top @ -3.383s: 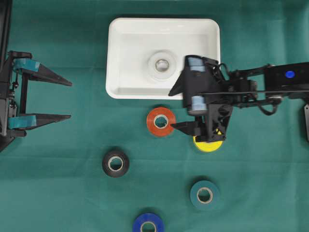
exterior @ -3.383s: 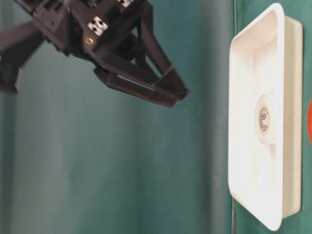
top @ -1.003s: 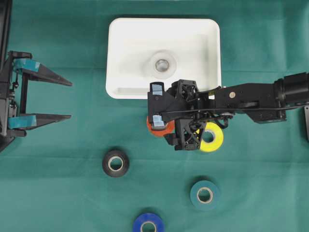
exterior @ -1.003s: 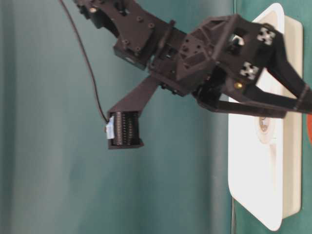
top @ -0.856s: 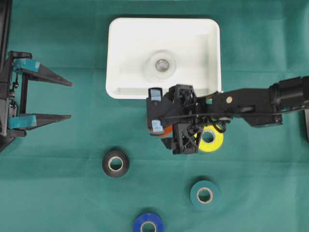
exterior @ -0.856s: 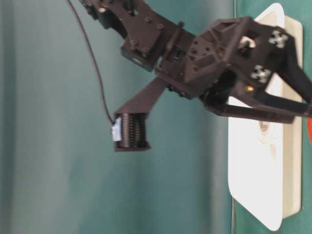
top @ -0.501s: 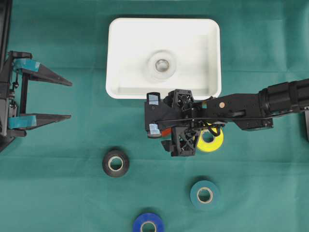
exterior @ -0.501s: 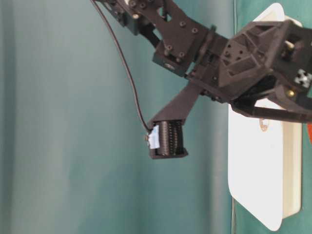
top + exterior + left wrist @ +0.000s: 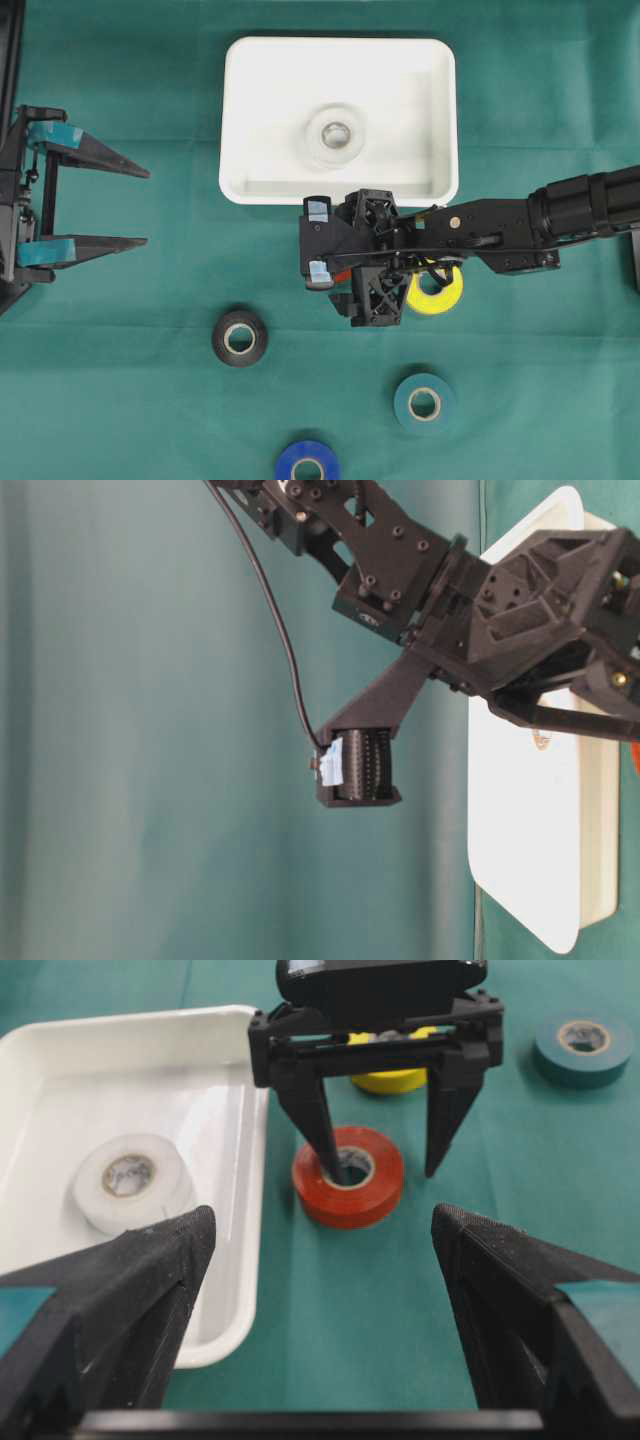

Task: Pick up the tape from a random location and place it into the white case.
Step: 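Lower the right gripper and close it on the red tape roll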

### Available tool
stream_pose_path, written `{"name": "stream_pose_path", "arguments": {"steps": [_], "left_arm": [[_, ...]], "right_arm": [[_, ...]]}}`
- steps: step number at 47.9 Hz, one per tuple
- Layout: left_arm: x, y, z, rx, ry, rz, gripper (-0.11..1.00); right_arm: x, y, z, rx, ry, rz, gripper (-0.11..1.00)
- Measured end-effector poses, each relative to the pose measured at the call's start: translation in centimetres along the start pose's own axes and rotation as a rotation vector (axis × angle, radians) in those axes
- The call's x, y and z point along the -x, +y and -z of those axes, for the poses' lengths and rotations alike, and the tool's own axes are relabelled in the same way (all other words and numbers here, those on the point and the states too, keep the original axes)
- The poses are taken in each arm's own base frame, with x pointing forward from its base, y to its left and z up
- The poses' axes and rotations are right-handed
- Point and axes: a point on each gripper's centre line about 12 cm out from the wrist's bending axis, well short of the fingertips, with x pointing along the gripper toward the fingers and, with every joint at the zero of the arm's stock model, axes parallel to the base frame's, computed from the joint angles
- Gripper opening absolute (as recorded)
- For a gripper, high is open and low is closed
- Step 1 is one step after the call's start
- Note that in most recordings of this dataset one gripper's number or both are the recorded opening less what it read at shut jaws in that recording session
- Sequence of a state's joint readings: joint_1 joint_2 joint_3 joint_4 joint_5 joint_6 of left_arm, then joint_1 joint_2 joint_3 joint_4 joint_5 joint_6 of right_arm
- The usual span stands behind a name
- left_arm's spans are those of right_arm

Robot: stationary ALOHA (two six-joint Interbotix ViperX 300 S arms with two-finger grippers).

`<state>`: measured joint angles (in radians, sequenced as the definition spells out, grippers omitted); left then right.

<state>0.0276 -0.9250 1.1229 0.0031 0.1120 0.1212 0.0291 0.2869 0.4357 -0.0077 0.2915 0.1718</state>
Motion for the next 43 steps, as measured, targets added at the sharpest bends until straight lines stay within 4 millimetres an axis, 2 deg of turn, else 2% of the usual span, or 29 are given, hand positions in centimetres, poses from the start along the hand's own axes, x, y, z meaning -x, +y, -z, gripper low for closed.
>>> {"name": "stream_pose_path", "arguments": {"steps": [3,7,11,20,43], "left_arm": [[-0.03,0.00,0.02,0.002,0.002,0.000,0.86],[0.00,0.00,0.00,0.002,0.000,0.000,0.86],[0.00,0.00,0.00,0.000,0.000,0.000,0.86],[0.00,0.00,0.00,0.002,0.000,0.000,0.86],[0.00,0.00,0.00,0.002,0.000,0.000,0.86]], "right_arm": [[0.00,0.00,0.00,0.000,0.000,0.000,0.78],[0.00,-0.07,-0.01,0.002,0.000,0.001,0.55],[-0.07,-0.35,0.06,-0.004,0.004,0.005,0.39],[-0.11,-0.09,0.08,0.002,0.004,0.002,0.34],[-0.11,-0.09,0.08,0.000,0.004,0.002,0.34]]}}
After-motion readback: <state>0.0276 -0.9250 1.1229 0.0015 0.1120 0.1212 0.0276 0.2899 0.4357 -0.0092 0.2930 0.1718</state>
